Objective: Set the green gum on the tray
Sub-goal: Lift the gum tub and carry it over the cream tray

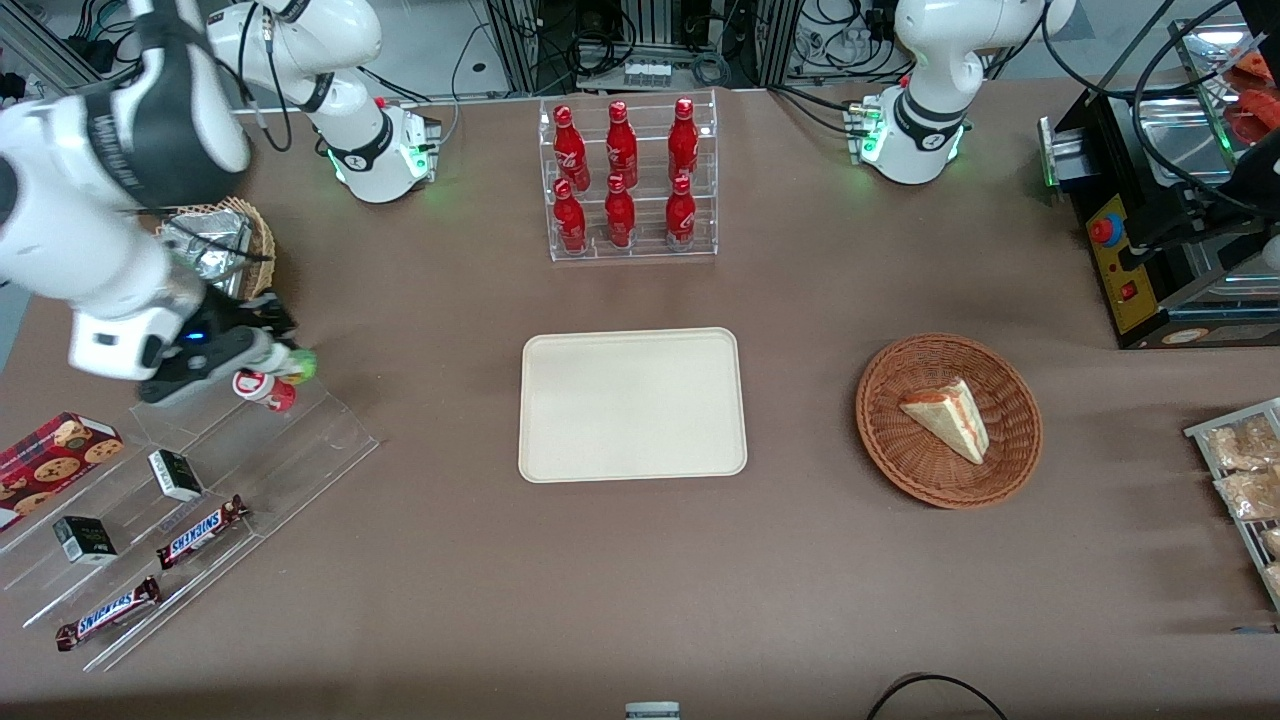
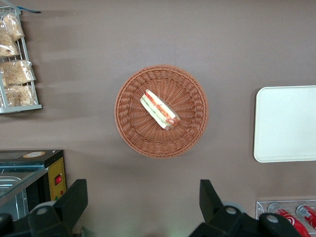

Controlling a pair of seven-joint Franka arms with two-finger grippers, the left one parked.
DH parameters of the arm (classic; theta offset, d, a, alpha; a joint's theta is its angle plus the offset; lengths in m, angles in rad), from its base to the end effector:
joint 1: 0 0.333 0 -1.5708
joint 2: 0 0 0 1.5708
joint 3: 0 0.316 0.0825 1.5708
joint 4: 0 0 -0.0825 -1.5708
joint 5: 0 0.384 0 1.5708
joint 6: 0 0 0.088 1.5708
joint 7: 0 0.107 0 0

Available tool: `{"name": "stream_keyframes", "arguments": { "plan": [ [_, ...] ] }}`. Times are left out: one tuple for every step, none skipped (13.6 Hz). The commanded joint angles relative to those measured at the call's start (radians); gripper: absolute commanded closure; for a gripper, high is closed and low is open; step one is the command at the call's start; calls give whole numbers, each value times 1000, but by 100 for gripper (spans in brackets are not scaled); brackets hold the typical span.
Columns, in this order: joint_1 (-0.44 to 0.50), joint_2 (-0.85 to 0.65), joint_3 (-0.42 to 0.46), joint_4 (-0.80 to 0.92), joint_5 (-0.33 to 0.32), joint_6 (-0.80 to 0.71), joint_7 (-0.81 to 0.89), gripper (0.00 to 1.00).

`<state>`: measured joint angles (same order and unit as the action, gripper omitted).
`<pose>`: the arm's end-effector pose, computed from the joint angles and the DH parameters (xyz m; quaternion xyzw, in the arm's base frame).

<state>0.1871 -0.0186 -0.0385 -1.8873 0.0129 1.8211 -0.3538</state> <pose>0.5445 0.0825 0.5056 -0.9687 -0.2468 0.0230 0.0090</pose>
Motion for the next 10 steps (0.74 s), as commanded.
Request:
{"name": "stream_keyframes", "arguments": {
  "plan": [
    [119, 54, -9, 57, -4, -28, 212, 100],
    [167, 80, -9, 69, -2, -20, 298, 100],
    [210, 110, -9, 88, -2, -16, 381, 100],
    [257, 143, -9, 114, -1, -7, 468, 100],
    [302, 176, -9, 143, -1, 3, 548, 100],
    [336, 207, -9, 164, -1, 19, 618, 100],
    [368, 239, -9, 184, -1, 36, 675, 100],
    [399, 277, -9, 198, 1, 65, 734, 100],
    [426, 313, -9, 200, 1, 122, 800, 100],
    [458, 347, -9, 200, -1, 173, 861, 100]
  ]
}}
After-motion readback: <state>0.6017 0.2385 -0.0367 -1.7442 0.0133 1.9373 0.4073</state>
